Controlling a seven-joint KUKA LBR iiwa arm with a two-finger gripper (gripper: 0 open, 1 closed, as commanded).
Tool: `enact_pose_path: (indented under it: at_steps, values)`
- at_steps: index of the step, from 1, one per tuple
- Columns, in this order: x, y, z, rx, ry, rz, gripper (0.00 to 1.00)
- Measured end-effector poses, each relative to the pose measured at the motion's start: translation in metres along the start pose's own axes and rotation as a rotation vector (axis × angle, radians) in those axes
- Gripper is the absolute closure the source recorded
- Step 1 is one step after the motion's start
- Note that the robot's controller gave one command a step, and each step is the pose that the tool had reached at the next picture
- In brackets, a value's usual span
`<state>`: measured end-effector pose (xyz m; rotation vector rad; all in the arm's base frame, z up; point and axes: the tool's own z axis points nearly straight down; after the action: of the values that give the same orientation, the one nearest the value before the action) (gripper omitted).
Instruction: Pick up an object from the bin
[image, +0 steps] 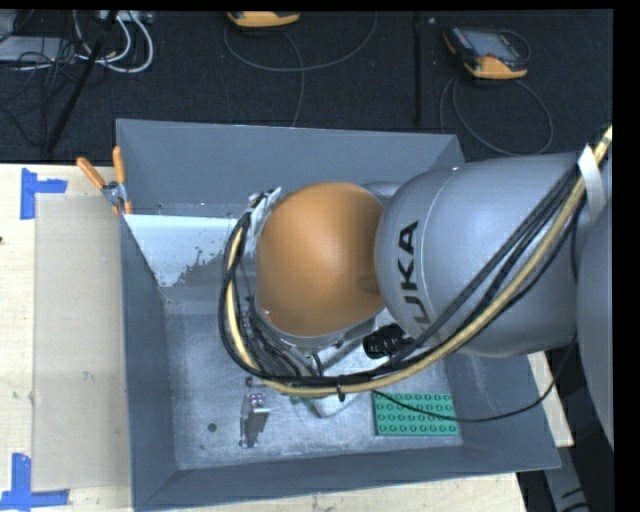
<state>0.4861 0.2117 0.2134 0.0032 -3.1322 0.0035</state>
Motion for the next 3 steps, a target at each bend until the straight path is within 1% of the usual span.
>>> enact_pose_path:
  at_steps: [1, 2, 3]
  values:
    - [-0.001, -0.075, 0.003, 0.0, -0.005, -0.071, 0.0]
    - [-0.017, -0.14, 0.097, -0.001, 0.0, -0.198, 0.0]
    - [-0.092, -0.217, 0.111, 0.002, -0.015, -0.241, 0.0]
